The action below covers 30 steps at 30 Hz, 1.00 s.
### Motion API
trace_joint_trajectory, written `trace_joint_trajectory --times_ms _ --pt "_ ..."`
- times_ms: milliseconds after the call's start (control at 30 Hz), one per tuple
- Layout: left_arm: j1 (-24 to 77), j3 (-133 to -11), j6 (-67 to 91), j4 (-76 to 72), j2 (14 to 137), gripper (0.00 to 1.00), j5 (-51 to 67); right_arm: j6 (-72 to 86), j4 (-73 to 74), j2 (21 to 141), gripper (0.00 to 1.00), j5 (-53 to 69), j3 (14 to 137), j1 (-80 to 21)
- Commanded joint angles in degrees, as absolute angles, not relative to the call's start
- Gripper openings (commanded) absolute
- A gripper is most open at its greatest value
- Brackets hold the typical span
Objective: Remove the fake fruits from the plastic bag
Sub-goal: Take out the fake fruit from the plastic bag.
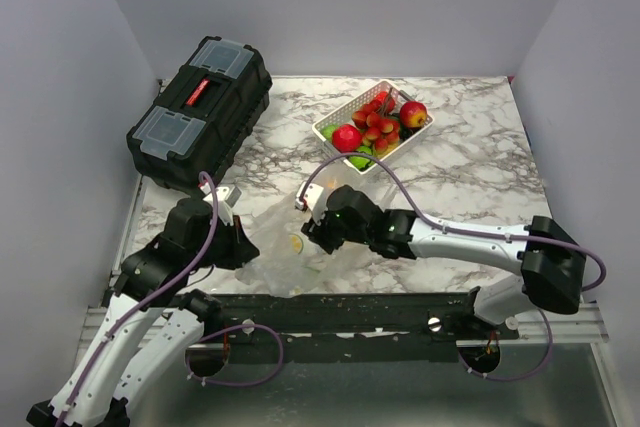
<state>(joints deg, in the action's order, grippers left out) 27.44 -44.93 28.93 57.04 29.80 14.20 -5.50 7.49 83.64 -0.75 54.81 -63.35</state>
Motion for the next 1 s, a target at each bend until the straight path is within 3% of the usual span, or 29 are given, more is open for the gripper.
trace_joint_trajectory --times_ms 0,200,367,500,567,800,967 --pt "27.14 -44.87 28.99 56.83 28.40 0.00 13.73 -6.98 -8.03 85.25 0.53 -15.12 50.10 -63.87" --pt "27.11 -45.84 29.16 56.47 26.68 0.00 13.27 -6.69 -25.98 87.05 0.67 -20.76 45.00 -63.81" --pt "27.10 -46.00 29.33 54.40 26.24 0.00 15.12 6.87 -27.82 92.74 0.68 -29.77 49.88 -63.81" --pt "27.16 -45.25 29.49 52.02 26.49 0.00 18.40 17.72 -30.80 95.38 0.73 -35.84 49.79 -63.82" --pt "27.15 -44.94 29.44 51.19 26.91 0.00 19.52 20.91 -33.95 97.40 0.80 -38.59 49.22 -63.83" --pt "27.14 -44.92 28.96 50.29 28.39 0.00 21.82 21.57 -41.89 107.38 1.00 -39.41 53.26 -63.73" --pt "27.15 -44.24 29.74 49.64 28.74 0.00 21.87 18.70 -46.36 114.10 1.00 -41.86 57.09 -63.73"
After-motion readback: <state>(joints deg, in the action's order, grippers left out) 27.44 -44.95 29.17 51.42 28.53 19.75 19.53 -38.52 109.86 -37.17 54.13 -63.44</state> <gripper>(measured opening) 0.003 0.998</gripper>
